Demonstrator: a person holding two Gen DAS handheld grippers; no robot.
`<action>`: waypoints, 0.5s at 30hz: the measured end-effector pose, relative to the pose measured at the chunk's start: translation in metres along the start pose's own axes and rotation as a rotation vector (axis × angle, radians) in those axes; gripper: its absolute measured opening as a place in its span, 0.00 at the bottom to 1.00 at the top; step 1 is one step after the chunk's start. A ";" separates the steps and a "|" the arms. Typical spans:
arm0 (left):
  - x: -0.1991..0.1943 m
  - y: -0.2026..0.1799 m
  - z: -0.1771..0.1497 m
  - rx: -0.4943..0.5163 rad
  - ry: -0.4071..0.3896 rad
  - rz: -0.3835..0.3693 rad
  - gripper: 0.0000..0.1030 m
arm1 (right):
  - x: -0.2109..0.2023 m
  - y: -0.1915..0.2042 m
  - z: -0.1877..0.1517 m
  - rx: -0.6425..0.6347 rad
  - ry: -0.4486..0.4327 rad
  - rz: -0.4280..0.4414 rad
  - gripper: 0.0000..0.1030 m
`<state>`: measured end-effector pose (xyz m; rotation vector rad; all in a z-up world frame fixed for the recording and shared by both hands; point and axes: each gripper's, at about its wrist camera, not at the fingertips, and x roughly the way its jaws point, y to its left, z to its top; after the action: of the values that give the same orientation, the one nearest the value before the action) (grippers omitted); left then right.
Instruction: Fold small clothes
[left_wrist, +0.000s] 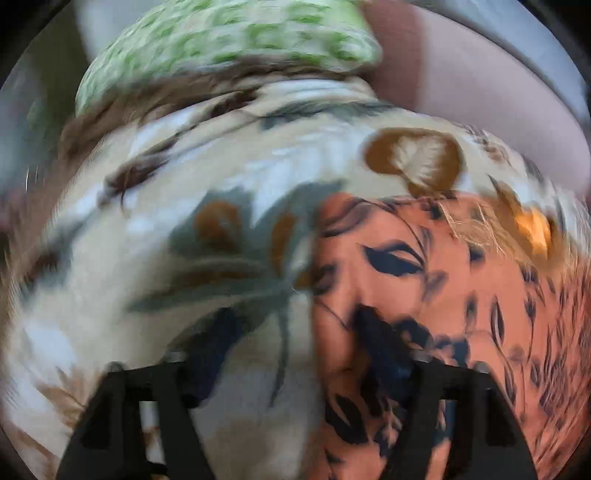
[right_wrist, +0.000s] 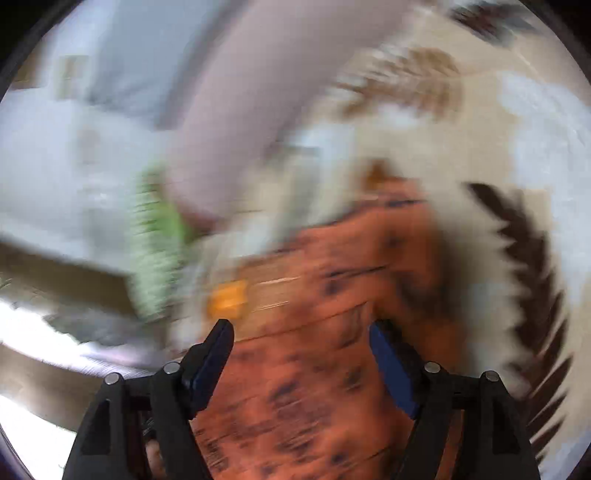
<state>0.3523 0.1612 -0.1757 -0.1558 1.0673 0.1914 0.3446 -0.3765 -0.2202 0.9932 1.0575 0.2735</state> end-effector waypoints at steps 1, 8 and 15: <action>-0.003 0.003 0.002 -0.026 0.012 0.005 0.75 | -0.005 0.005 -0.002 -0.008 -0.011 0.007 0.74; -0.084 0.024 -0.032 -0.003 -0.054 -0.131 0.74 | -0.070 0.054 -0.067 -0.349 0.105 -0.134 0.74; -0.175 0.080 -0.152 -0.204 0.023 -0.253 0.75 | -0.164 -0.008 -0.161 -0.133 0.188 -0.238 0.75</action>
<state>0.1217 0.1918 -0.0963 -0.4751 1.0395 0.0692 0.1267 -0.3945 -0.1479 0.7244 1.2999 0.2415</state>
